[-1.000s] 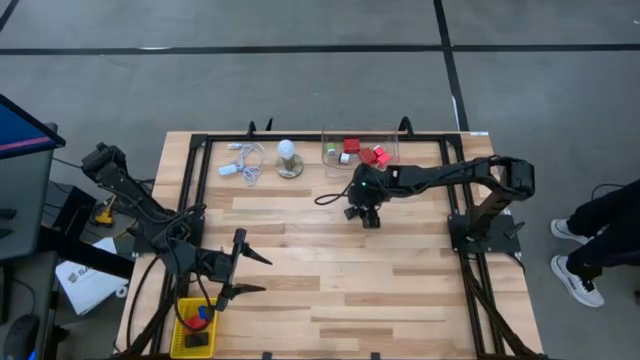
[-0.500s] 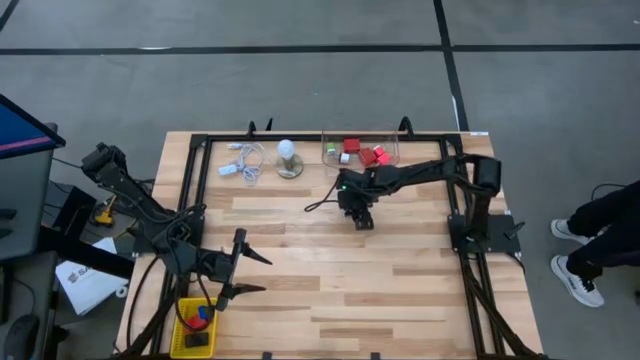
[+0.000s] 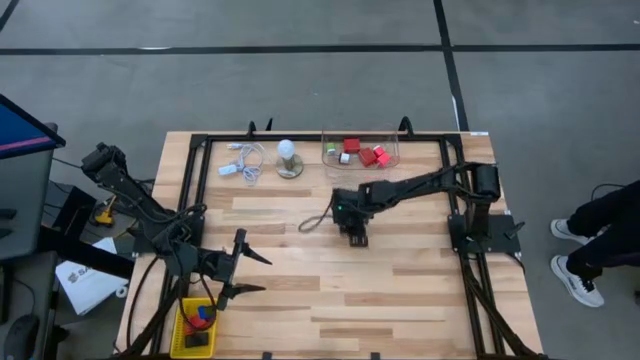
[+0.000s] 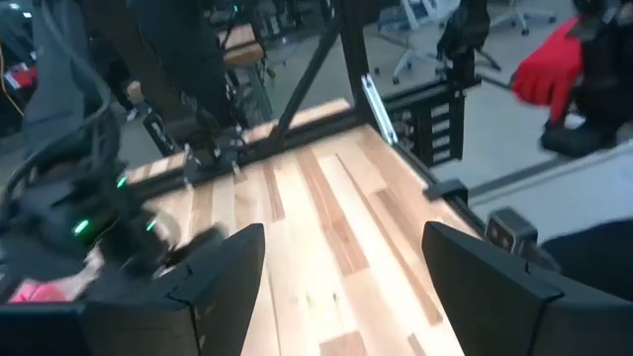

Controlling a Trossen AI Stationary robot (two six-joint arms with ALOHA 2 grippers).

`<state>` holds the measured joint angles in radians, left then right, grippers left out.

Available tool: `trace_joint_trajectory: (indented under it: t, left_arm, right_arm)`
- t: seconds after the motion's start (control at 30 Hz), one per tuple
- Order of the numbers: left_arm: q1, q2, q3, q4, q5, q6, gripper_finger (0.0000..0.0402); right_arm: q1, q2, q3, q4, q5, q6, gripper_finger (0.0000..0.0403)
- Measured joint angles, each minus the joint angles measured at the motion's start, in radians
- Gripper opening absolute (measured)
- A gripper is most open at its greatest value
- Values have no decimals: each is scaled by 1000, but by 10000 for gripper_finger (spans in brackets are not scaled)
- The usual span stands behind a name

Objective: Pick & Place Office items
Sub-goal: Put the black digital clock into the yellow basket

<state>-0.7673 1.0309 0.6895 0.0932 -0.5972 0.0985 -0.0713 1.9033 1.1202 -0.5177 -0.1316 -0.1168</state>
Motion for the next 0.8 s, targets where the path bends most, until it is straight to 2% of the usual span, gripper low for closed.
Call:
trace_joint_trajectory:
  t: [0.17, 0.27, 0.43, 0.57, 0.63, 0.7, 0.8]
  left_arm:
    - [0, 0, 0, -62, 0, -6, 271]
    - [-5, 8, 0, -77, -1, -6, 271]
    - [-16, 102, 0, -63, 0, 29, 271]
    - [-17, 223, 0, 159, 9, 235, 271]
    - [-17, 276, 0, 269, 48, 326, 271]
    - [-16, 327, 8, 340, 80, 367, 271]
    - [-4, 395, 58, 357, 94, 371, 271]
  right_arm:
    - [89, -27, -9, 104, -264, 112, 142]
    - [156, -71, -5, 213, -363, 168, 142]
    - [267, -114, -5, 438, -400, 244, 142]
    - [335, -115, -4, 609, -415, 292, 142]
    - [360, -111, -5, 672, -404, 294, 142]
    - [377, -112, -5, 729, -394, 285, 142]
    - [402, -112, -5, 836, -387, 240, 143]
